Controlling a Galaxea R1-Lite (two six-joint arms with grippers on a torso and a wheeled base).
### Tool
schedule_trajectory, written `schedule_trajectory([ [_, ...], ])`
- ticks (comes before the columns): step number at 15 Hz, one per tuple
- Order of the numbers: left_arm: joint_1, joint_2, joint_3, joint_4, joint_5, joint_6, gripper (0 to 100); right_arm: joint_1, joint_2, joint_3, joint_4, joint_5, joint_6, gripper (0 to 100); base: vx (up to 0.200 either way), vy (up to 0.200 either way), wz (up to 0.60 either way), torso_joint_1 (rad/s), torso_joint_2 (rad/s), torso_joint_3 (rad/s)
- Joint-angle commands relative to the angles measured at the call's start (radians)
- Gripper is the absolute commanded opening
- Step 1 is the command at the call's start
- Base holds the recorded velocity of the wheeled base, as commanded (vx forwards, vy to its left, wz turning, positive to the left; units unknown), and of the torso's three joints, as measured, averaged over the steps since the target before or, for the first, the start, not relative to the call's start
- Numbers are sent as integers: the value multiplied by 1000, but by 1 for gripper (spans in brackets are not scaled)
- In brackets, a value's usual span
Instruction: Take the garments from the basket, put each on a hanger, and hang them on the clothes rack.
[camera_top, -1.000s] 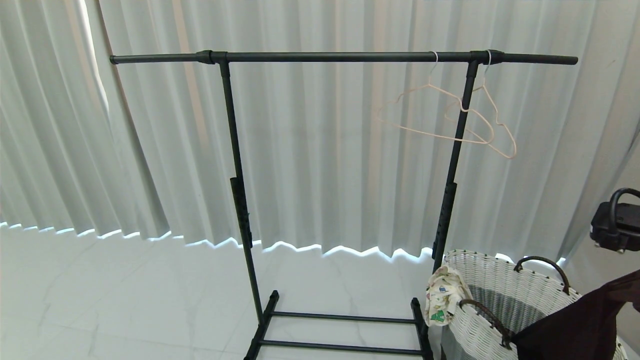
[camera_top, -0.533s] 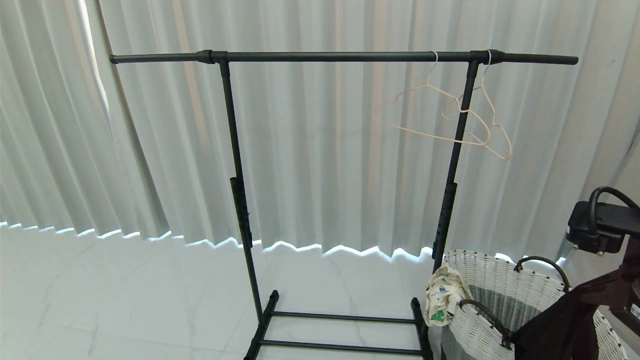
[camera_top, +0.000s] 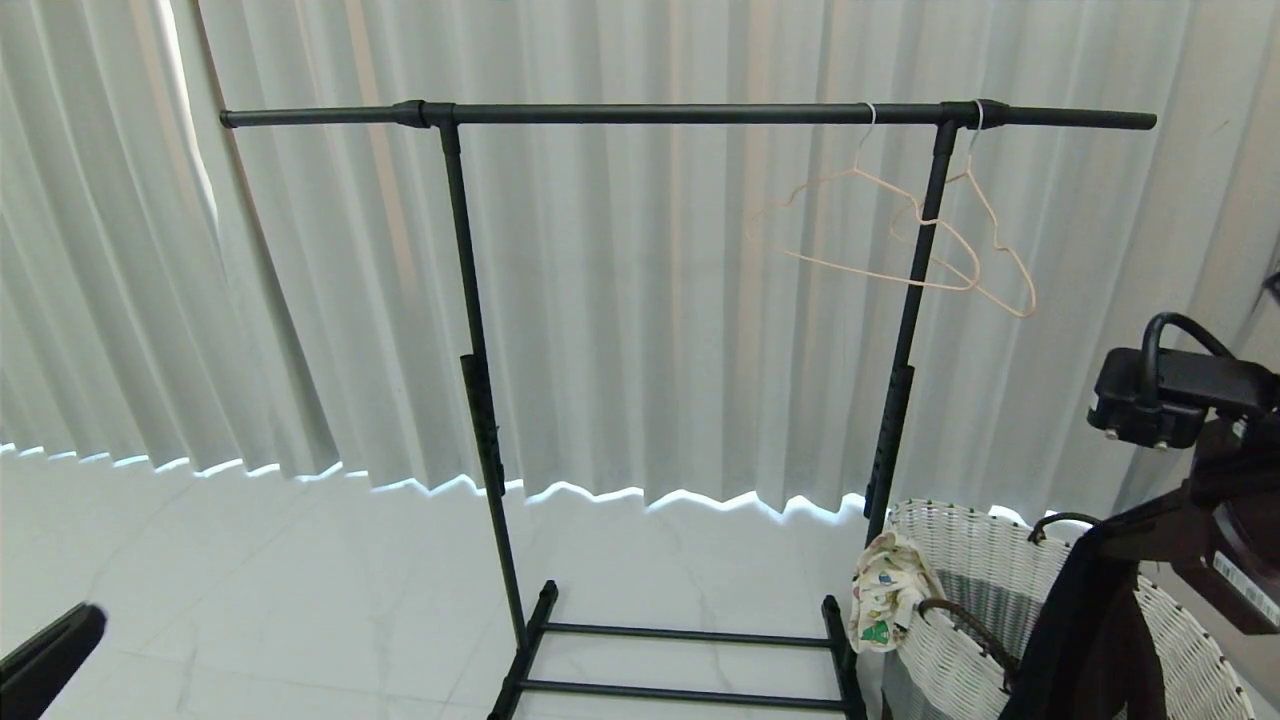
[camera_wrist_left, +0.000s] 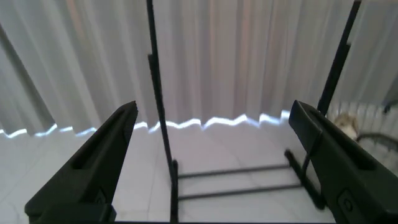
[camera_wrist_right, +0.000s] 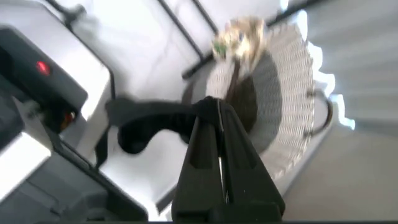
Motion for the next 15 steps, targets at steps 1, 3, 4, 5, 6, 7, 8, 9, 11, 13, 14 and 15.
schedule_trajectory([
  [1, -148, 502, -162, -17, -14, 130, 100, 43, 73, -101, 0, 24, 0, 0, 0, 0, 0, 0, 0, 0],
  [3, -331, 685, -167, -127, -10, 133, 100, 110, 118, -167, 0, 29, 54, 0, 0, 0, 0, 0, 0, 0],
  [4, -423, 775, -170, -196, 1, 87, 100, 150, 142, -204, 0, 29, 100, 0, 0, 0, 0, 0, 0, 0],
  [5, -512, 846, -177, -252, 32, 15, 100, 179, 167, -239, 0, 29, 135, 0, 0, 0, 0, 0, 0, 0],
  [6, -596, 914, -196, -290, 78, -65, 100, 202, 187, -275, 0, 29, 154, 0, 0, 0, 0, 0, 0, 0],
  [7, -672, 970, -222, -310, 124, -146, 100, 219, 204, -305, 0, 30, 164, 0, 0, 0, 0, 0, 0, 0],
  [8, -733, 1009, -248, -317, 147, -213, 100, 231, 216, -327, 0, 30, 171, 0, 0, 0, 0, 0, 0, 0],
  [9, -802, 1044, -276, -319, 157, -295, 100, 244, 227, -344, 0, 32, 184, 0, 0, 0, 0, 0, 0, 0],
  [11, -909, 1095, -334, -325, 182, -401, 100, 277, 233, -364, 0, 52, 220, 0, 0, 0, 0, 0, 0, 0],
  [13, -943, 1145, -377, -328, 205, -419, 100, 306, 233, -364, 0, 56, 240, 0, 0, 0, 0, 0, 0, 0],
  [14, -943, 1179, -404, -328, 211, -419, 100, 317, 231, -364, -2, 56, 249, 0, 0, 0, 0, 0, 0, 0],
  [15, -940, 1208, -429, -328, 213, -420, 100, 328, 230, -365, -2, 56, 249, 0, 0, 0, 0, 0, 0, 0],
])
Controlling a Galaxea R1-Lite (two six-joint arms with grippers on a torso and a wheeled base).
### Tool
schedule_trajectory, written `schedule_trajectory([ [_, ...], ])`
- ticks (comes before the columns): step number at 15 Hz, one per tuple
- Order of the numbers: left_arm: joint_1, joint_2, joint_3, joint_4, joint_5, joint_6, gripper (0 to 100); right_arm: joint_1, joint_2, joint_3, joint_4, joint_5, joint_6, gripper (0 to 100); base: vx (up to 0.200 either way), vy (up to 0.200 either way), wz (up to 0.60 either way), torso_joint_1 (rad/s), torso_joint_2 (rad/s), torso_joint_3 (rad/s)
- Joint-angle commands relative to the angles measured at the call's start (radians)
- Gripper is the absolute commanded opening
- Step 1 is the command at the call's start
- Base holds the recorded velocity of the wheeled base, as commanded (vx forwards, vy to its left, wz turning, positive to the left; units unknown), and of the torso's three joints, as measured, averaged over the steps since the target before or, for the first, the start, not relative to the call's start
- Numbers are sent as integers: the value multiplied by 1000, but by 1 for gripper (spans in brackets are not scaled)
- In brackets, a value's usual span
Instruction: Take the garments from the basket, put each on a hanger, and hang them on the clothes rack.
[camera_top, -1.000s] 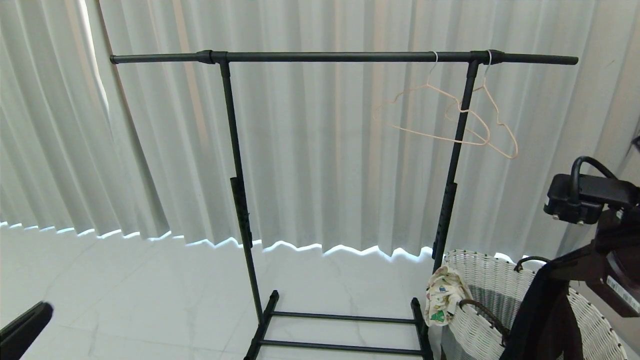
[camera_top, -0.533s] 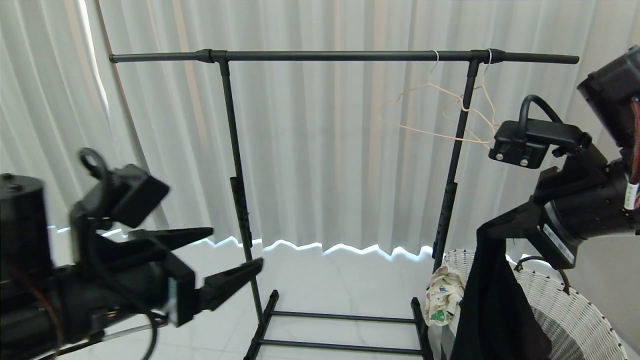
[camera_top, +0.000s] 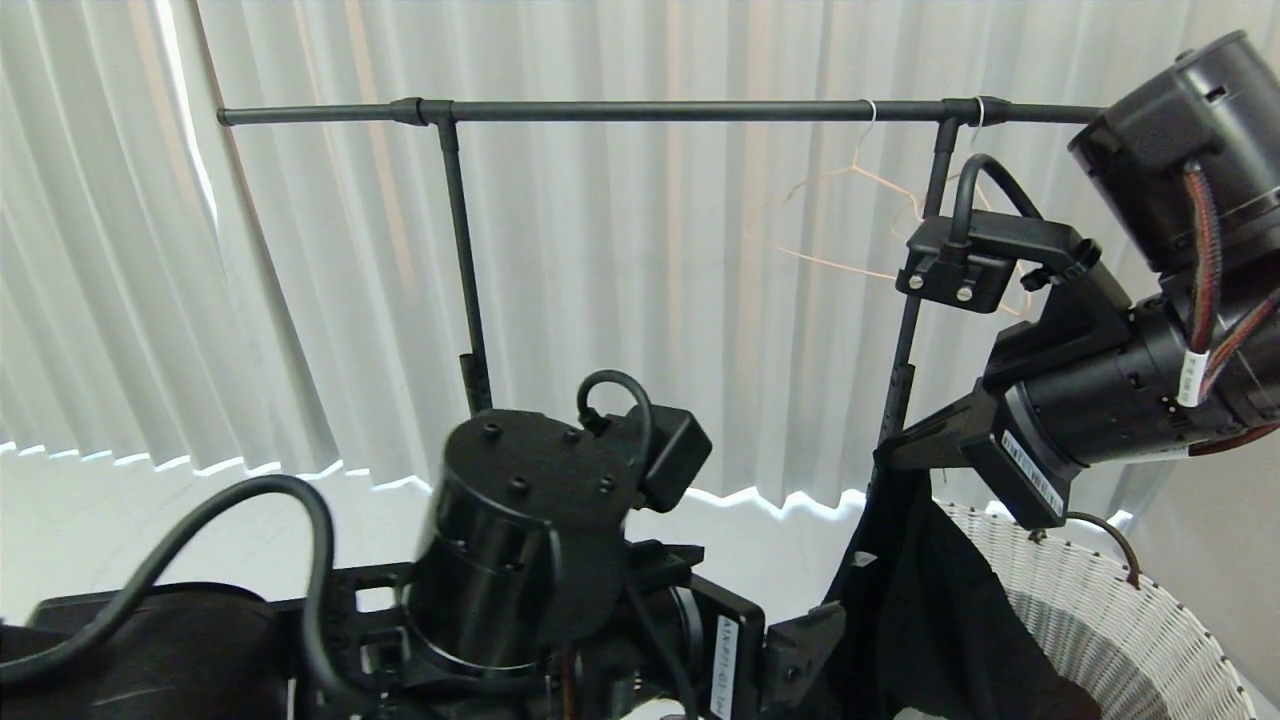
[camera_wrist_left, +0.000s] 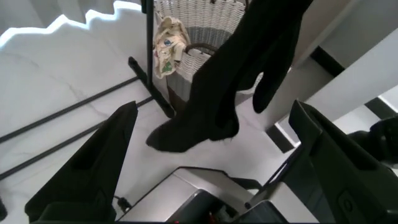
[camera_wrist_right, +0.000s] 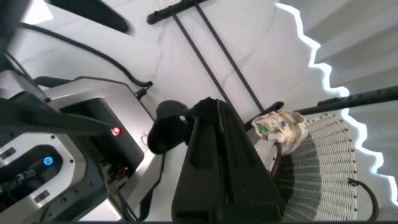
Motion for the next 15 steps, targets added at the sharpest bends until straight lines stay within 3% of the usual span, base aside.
schedule_trajectory([
  [1, 4, 107, -61, -2, 4, -1, 100, 17, -1, -2, -1, 1, -1, 0, 0, 0, 0, 0, 0, 0],
  [7, 16, 265, -90, -118, 2, 2, 100, 37, -16, -6, 1, 1, 3, 0, 0, 0, 0, 0, 0, 0],
  [11, 19, 290, -86, -118, 41, 5, 100, 40, -16, -6, 1, 1, 3, 0, 0, 0, 0, 0, 0, 0],
  [15, 19, 299, -11, -118, 91, 8, 100, 43, -18, -8, 1, 1, 3, 0, 0, 0, 0, 0, 0, 0],
])
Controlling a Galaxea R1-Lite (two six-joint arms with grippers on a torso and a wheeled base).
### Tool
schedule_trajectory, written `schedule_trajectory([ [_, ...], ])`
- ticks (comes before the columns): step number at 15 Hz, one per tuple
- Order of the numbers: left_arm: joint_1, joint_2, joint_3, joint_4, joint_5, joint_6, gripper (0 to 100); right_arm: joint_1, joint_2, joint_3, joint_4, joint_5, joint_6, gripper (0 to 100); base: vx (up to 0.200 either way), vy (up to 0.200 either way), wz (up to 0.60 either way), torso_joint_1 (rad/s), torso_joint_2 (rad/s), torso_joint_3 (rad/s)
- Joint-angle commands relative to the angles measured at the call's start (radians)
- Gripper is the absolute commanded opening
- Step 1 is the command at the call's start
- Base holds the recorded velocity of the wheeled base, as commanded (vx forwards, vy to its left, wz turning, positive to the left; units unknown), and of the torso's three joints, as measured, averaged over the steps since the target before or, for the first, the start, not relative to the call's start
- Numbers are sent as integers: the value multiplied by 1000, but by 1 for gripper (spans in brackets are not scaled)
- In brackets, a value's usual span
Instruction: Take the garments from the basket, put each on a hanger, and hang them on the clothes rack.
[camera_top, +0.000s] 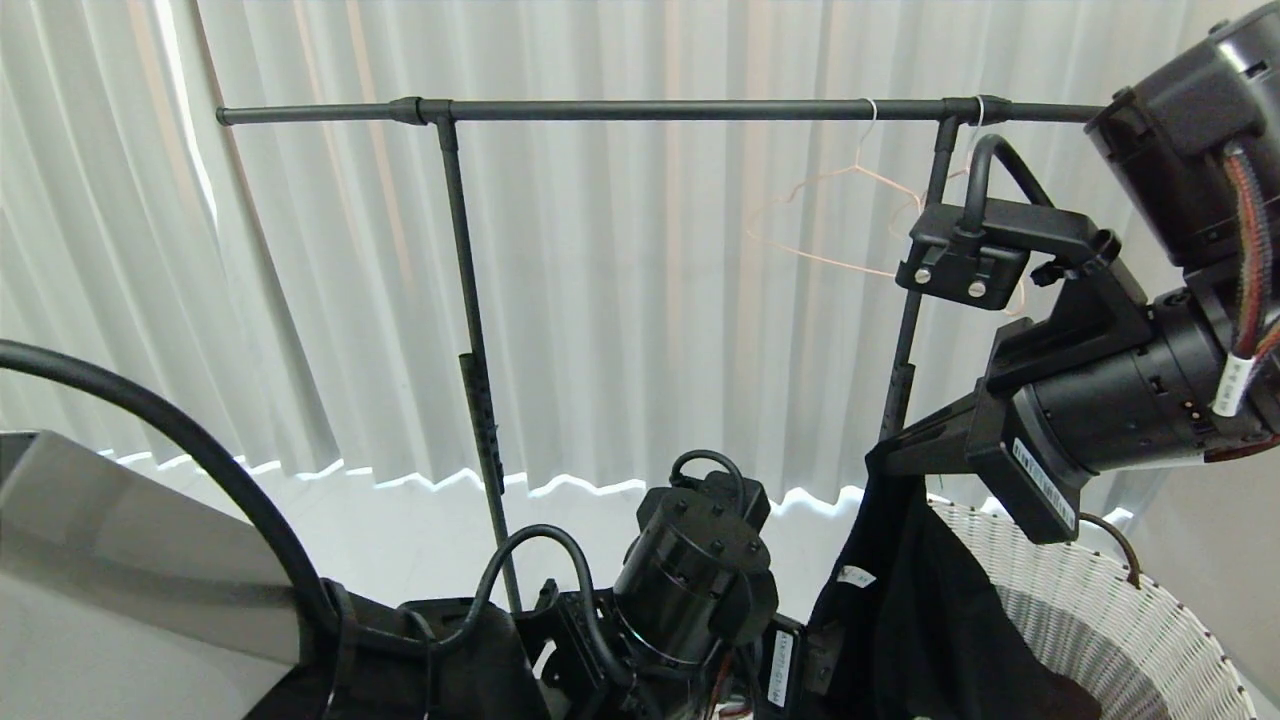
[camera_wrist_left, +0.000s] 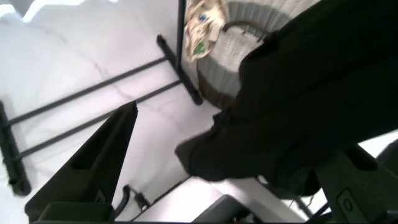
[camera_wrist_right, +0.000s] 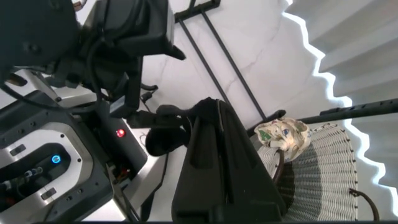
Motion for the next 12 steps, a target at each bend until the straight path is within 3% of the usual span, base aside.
schedule_trajectory([
  [1, 0, 0, 47, 1, 1, -3, 100, 2, -7, -1, 0, 0, -1, 0, 0, 0, 0, 0, 0, 0],
  [3, 7, 6, 64, 0, 1, -4, 100, 8, -13, 1, 0, 2, -1, 0, 0, 0, 0, 0, 0, 0],
  [4, 7, 9, 62, 0, 1, -4, 0, 17, -16, 2, 0, 2, -1, 0, 0, 0, 0, 0, 0, 0],
  [7, 7, 14, 62, 0, 4, -4, 0, 19, -19, 4, 2, 0, -1, 0, 0, 0, 0, 0, 0, 0],
  [9, 7, -3, 68, 0, 85, -7, 0, 11, -13, 10, 2, -4, 38, 0, 0, 0, 0, 0, 0, 0],
  [12, 70, -198, 59, 24, 104, 13, 0, 11, 22, 5, -46, -6, 125, 0, 0, 0, 0, 0, 0, 0],
])
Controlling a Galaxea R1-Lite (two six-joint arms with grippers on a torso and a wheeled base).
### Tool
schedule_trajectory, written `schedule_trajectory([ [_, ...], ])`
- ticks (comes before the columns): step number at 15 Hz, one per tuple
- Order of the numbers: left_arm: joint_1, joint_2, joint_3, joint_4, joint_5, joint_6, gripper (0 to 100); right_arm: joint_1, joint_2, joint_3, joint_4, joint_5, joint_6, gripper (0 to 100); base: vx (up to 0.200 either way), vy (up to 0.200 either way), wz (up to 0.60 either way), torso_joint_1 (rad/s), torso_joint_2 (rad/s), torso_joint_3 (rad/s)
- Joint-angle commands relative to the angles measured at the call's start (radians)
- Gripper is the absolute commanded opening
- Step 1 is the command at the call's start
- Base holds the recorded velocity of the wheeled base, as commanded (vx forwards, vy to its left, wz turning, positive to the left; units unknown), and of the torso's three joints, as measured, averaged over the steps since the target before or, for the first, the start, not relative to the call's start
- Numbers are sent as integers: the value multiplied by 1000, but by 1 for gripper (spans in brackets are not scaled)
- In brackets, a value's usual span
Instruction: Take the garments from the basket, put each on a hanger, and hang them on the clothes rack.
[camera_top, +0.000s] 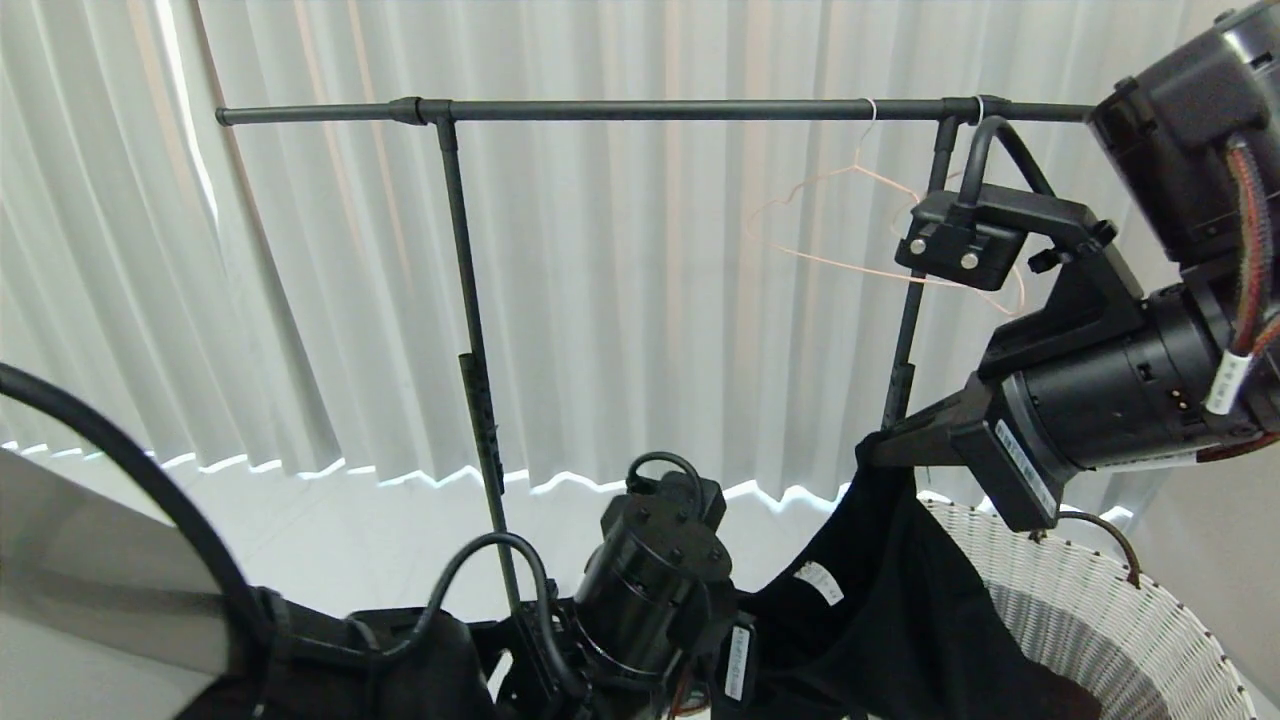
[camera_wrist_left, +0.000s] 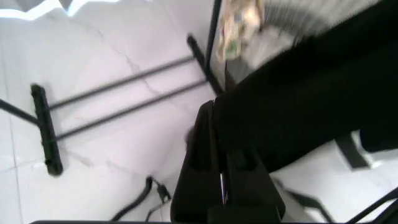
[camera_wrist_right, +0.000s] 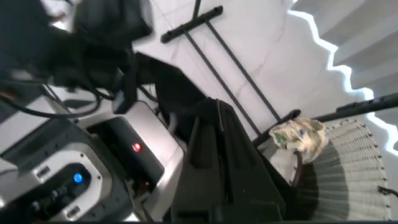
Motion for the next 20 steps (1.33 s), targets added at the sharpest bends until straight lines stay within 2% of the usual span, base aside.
schedule_trajectory([
  [1, 96, -217, -29, 96, -5, 57, 0, 2, 34, 0, -45, 0, 12, 0, 0, 0, 0, 0, 0, 0],
  [3, 188, -375, -100, 324, -9, 127, 0, 2, 59, -5, -140, -1, 12, 0, 0, 0, 0, 0, 0, 0],
  [4, 210, -435, -158, 438, -9, 132, 0, -3, 60, -5, -169, -3, 12, 0, 0, 0, 0, 0, 0, 0],
  [6, 215, -495, -304, 663, -9, 135, 0, -29, 34, -3, -175, -4, 12, 0, 0, 0, 0, 0, 0, 0],
  [8, 213, -492, -402, 791, -5, 182, 0, -70, -24, 14, -169, -24, 11, 0, 0, 0, 0, 0, 0, 0],
  [10, 213, -484, -442, 832, 5, 264, 0, -103, -99, 61, -163, -43, 11, 0, 0, 0, 0, 0, 0, 0],
  [12, 181, -480, -497, 834, 10, 388, 0, -104, -115, 38, -163, -43, 9, 0, 0, 0, 0, 0, 0, 0],
  [13, 181, -466, -529, 834, 11, 417, 0, -104, -104, 0, -163, -41, 8, 0, 0, 0, 0, 0, 0, 0],
  [15, 181, -443, -586, 857, 24, 422, 0, -104, -67, -80, -161, -43, 6, 0, 0, 0, 0, 0, 0, 0],
  [16, 182, -437, -591, 875, 27, 399, 0, -103, -41, -144, -143, -44, 6, 0, 0, 0, 0, 0, 0, 0],
  [17, 182, -435, -571, 875, 34, 337, 0, -100, -39, -155, -131, -46, 5, 0, 0, 0, 0, 0, 0, 0],
  [18, 161, -444, -571, 875, 48, 314, 0, -100, -39, -158, -131, -46, 3, 0, 0, 0, 0, 0, 0, 0],
  [20, 116, -472, -568, 875, 65, 316, 0, -104, -39, -161, -128, -46, 2, 0, 0, 0, 0, 0, 0, 0],
])
